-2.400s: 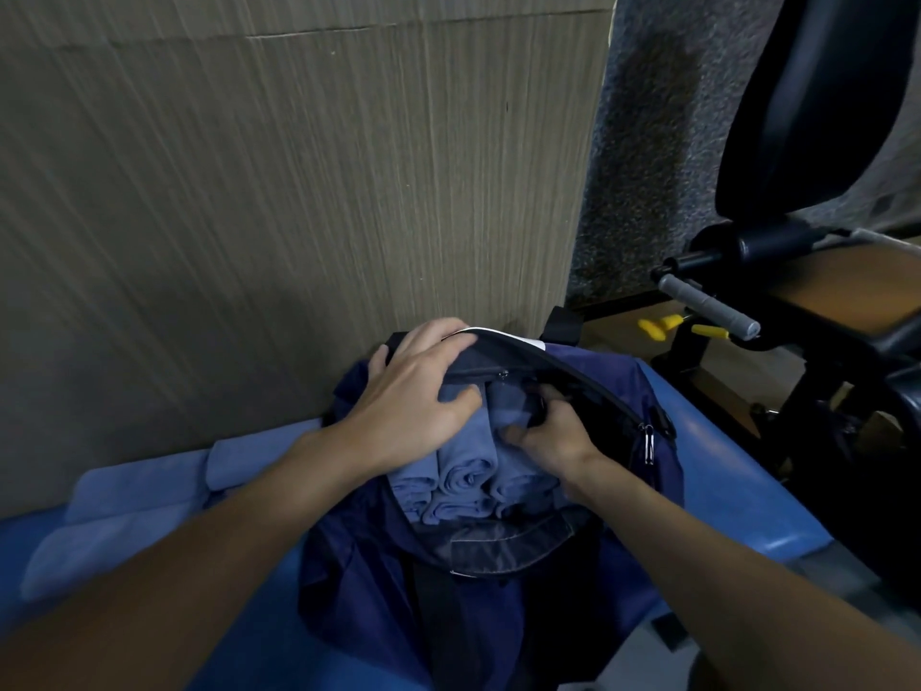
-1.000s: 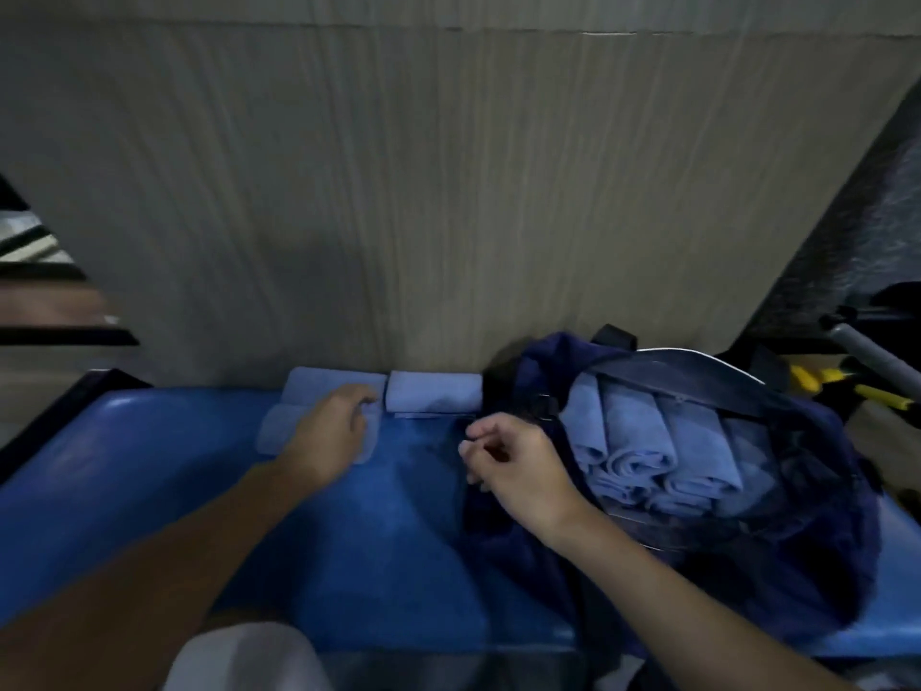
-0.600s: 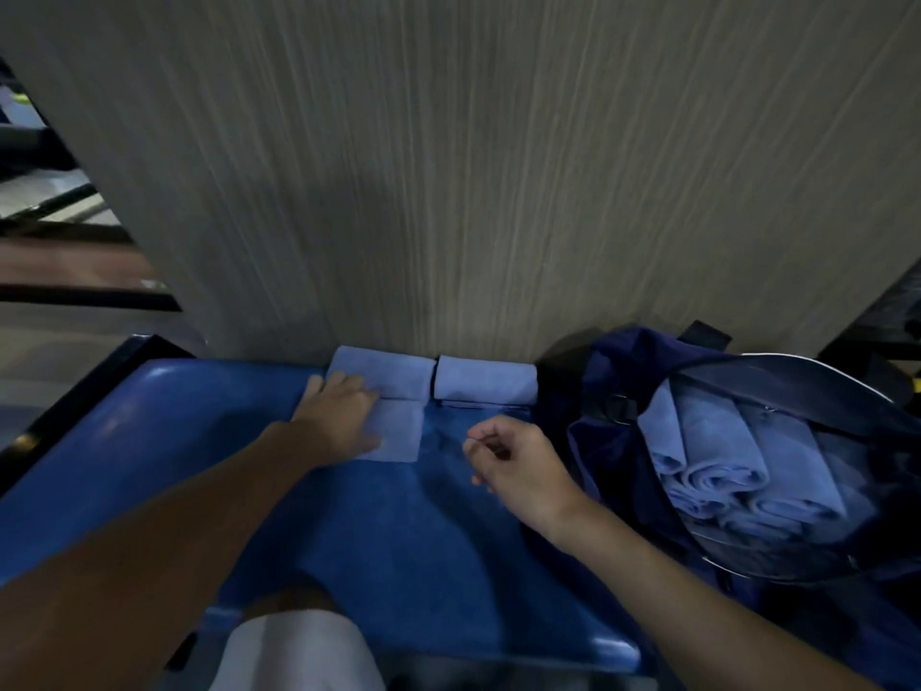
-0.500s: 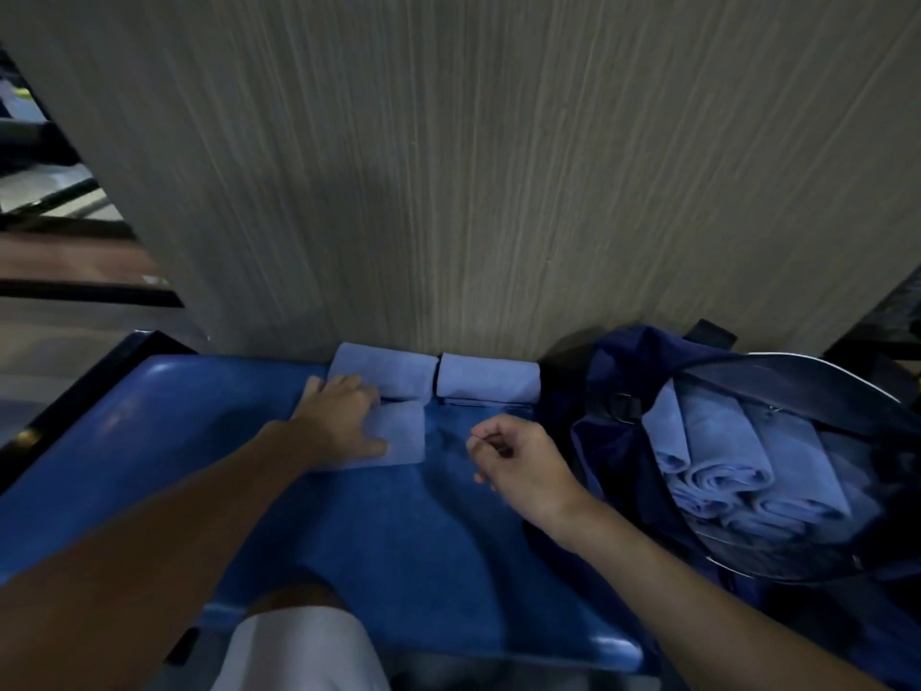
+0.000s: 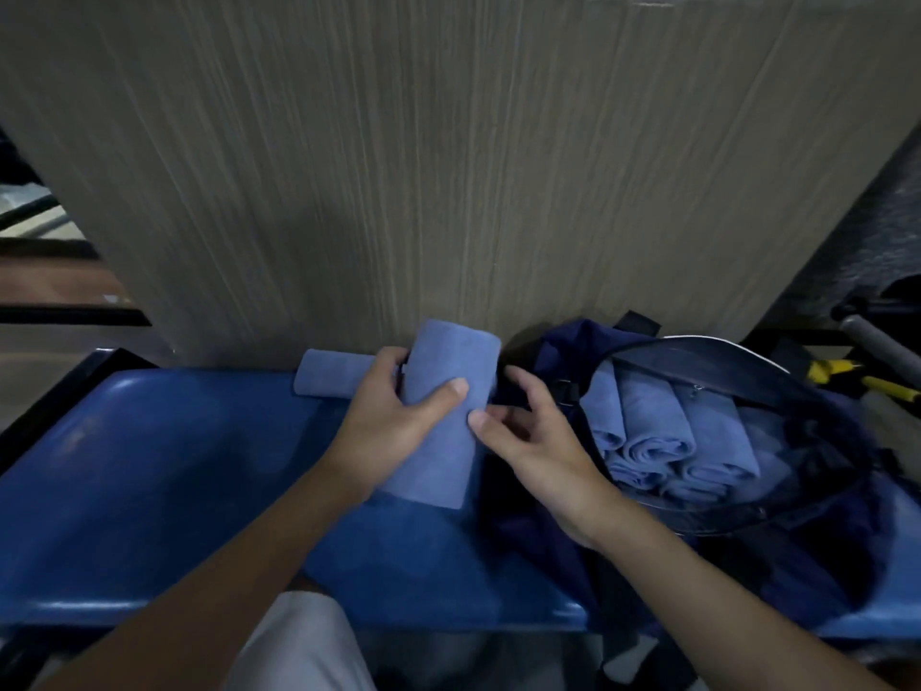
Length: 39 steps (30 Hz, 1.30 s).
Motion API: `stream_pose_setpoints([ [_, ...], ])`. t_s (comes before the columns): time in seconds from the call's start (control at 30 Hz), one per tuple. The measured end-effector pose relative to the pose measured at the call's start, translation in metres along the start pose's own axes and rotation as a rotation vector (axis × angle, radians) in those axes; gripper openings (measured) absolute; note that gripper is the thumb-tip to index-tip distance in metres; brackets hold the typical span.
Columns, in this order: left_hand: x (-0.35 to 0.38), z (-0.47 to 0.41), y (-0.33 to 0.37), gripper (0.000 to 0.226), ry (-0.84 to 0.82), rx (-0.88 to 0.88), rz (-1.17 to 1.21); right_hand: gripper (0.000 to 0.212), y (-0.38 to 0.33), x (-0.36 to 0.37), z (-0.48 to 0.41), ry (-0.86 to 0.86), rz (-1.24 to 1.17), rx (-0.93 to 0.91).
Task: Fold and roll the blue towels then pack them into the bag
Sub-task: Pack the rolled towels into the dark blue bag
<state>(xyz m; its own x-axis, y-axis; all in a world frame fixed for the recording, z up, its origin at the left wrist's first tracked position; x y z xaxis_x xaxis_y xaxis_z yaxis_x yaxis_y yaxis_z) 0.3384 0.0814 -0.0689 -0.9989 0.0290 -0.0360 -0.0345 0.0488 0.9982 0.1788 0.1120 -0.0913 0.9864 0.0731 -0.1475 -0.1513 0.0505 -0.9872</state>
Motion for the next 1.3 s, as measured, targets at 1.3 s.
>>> stream_pose_setpoints([
  [1.3,0.331,0.018,-0.019,0.046,-0.431,-0.199,-0.081,0.042,0.093,-0.316,0.085,0.691,0.766,0.063],
])
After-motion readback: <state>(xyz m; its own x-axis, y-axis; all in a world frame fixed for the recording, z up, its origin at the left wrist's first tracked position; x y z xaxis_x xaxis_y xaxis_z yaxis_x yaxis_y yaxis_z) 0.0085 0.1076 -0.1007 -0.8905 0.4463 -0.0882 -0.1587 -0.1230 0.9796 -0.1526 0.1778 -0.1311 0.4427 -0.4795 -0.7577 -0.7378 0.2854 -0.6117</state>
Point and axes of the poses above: each hand's wrist, its own z-axis away from the middle knuckle, its own x-axis out of the palm, y = z × x, the point moved 4 cm from there along -z, towards the middle knuckle, and after that the axes turned 8 degrees about z, right-handed, at the moved point
